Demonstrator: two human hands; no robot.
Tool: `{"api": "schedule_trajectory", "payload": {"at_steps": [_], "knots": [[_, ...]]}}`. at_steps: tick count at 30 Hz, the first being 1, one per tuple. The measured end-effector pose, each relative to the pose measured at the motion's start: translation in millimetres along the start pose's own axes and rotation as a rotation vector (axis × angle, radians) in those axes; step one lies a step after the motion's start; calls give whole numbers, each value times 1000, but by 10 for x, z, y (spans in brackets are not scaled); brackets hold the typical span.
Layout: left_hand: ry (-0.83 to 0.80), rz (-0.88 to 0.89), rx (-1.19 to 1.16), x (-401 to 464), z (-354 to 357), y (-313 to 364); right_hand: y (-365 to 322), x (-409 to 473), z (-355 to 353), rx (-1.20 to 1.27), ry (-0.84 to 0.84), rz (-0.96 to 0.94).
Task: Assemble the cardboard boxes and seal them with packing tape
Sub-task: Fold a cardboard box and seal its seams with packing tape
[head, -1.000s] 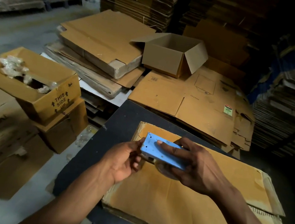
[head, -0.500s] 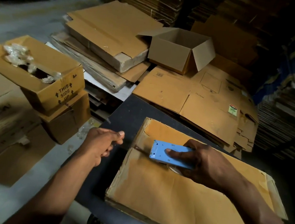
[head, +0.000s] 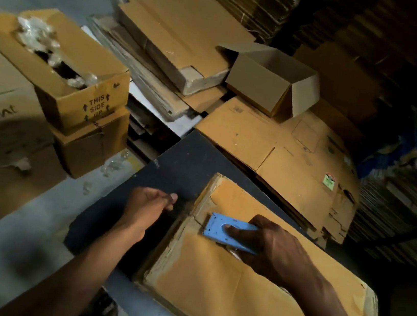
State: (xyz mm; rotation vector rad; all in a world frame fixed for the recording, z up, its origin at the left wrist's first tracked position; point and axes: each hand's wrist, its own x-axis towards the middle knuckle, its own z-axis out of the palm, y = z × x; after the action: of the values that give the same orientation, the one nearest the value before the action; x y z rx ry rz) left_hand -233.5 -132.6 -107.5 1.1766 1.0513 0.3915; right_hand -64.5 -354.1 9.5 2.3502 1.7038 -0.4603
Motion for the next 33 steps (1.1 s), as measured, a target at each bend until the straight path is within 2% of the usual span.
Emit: {"api": "schedule_trajectory", "payload": {"at_steps": [10,14,18,24,26,27,29,31,33], "knots": [[-59,-89,46,76,181,-488,-61,119,15,-72,-53,-11],[31,-22,86,21,262,-589,-119,115,-60,-51,-45,4],[32,45,146,26,286,-604,-221,160,-86,28,48,-49],[-94,-69,499,42,167,-756,-472,391,-92,14,51,-114],[-109,-29,530,32,67,-764,-514,447,-111,31,55,-138],[-74,30,469,3,22,-737,-526,464,-125,42,64,-147],[-45,143,180,-108,-31,-594,-534,490,-151,59,86,-147],[-204,204,-45,-224,-21,-440,-517,510,-155,70,104,-138],[-449,186,-62,-305,42,-390,-484,525,-142,78,113,-142]]}}
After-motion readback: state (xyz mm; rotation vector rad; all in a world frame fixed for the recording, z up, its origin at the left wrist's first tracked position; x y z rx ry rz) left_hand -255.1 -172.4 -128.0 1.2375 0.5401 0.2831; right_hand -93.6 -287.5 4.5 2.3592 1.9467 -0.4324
